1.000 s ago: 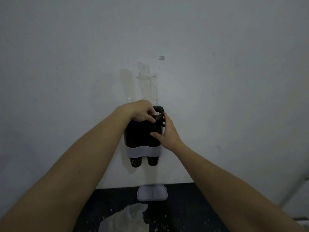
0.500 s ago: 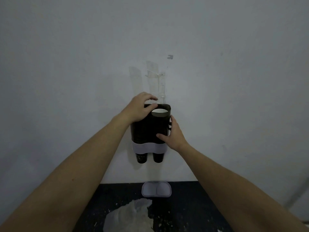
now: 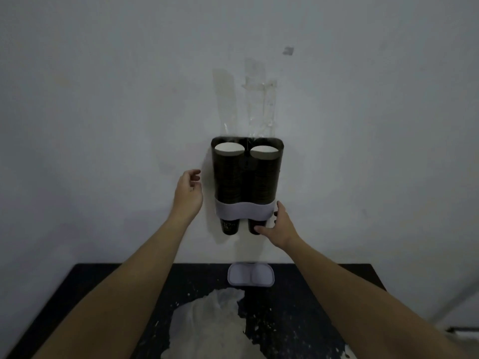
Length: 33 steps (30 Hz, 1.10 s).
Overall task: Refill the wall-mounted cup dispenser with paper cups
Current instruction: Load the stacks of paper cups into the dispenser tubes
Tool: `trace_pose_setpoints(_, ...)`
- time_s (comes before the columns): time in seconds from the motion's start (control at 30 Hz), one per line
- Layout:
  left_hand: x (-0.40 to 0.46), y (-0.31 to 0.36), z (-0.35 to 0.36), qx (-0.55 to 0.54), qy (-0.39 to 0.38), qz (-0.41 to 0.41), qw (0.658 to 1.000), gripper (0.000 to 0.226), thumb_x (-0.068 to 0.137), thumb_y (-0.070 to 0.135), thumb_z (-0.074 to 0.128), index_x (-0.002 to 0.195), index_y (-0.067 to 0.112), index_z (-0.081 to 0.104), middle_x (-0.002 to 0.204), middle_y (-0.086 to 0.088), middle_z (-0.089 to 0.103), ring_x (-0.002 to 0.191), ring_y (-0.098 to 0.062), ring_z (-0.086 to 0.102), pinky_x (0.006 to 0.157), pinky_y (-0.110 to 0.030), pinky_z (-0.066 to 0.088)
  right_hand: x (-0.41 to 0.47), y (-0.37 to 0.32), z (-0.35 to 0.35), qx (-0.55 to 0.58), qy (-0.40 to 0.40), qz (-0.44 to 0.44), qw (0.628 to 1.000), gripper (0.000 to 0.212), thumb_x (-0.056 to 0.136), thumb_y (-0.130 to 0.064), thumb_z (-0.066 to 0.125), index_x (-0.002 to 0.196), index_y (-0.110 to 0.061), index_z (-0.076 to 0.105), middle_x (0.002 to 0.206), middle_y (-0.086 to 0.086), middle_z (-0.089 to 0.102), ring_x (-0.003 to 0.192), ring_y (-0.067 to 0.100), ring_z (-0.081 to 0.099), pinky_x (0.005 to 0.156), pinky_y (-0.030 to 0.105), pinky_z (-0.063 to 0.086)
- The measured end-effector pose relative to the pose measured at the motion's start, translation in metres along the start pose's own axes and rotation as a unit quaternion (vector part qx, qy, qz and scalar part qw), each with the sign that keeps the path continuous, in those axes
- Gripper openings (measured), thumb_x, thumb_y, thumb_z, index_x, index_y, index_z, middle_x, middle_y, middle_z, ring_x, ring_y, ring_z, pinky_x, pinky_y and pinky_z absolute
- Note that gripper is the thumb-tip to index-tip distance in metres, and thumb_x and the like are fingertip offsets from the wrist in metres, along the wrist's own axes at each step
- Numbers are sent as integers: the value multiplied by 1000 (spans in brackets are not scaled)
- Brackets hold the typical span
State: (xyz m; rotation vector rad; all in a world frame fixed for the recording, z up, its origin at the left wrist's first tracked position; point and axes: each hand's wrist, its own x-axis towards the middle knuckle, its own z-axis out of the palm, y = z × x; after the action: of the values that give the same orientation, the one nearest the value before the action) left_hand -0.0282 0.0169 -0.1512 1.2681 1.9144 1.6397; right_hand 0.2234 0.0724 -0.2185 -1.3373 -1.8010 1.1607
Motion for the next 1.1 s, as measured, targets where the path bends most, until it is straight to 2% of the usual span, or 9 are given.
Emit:
trace_pose_setpoints(0.1,-16,-41,13,32,-50,-74,995,43,92,-4,42,131,14,50,119,-6,57,105,-20,57,91,-36,50,4,17,13,-3,5,-17,1000,97,79,-17,86,155,-10,26,153,11,42,139,28,43,100,28,39)
trace_pose_setpoints(0.2,-33,-77,31,59,-154,-150,975,54,89,-6,47,140,11,42,129,-10,53,111,-23,53,85,-33,48,11,32,27,-5,7,-8,1000,78,81,-19,85,144,-9,40,142,11,52,128,30,52,94,30,43)
trace_pose_setpoints(0.33,-50,-99,54,17,-236,-136,962,64,87,4,69,142,13,37,130,-5,51,119,-22,52,90,-31,44,18,42,36,31,29,-13,999,63,84,-21,83,135,-11,48,129,9,60,117,28,60,92,34,50)
trace_pose_setpoints(0.43,-52,-103,69,-16,-220,-118,968,71,84,21,80,141,16,38,125,2,52,113,-15,53,92,-27,41,25,48,37,32,27,-25,999,60,87,-22,80,136,-12,48,126,7,62,113,24,60,92,32,49)
trace_pose_setpoints(0.67,-44,-112,82,-29,-176,-107,978,69,80,24,83,139,21,46,120,7,59,114,-15,57,96,-27,44,30,53,37,2,24,-47,999,57,89,-23,77,136,-10,48,121,4,62,107,22,59,88,28,46)
trace_pose_setpoints(0.8,-44,-113,84,-15,-146,-98,984,68,75,25,87,132,21,49,108,13,60,105,-11,59,78,-11,43,28,55,43,33,52,-44,997,53,86,-26,81,126,-19,47,119,1,61,103,17,60,76,14,46)
trace_pose_setpoints(0.87,-44,-113,85,-10,-147,-95,985,69,76,25,86,134,20,49,112,11,60,104,-10,58,76,-10,41,27,56,45,46,56,-45,996,52,86,-27,80,122,-24,44,117,-2,59,102,15,59,72,9,44)
trace_pose_setpoints(1.0,-42,-114,86,-3,-163,-99,982,65,83,23,80,139,18,48,122,5,60,112,-13,55,93,-24,42,27,58,44,41,35,-57,997,48,91,-27,76,128,-21,46,117,-3,58,105,16,57,85,23,45)
trace_pose_setpoints(1.1,-41,-114,86,5,-167,-102,981,64,83,25,80,139,18,49,122,6,59,112,-12,54,93,-27,41,28,59,43,41,24,-53,997,50,92,-27,74,133,-17,47,116,-4,59,105,16,57,87,24,44)
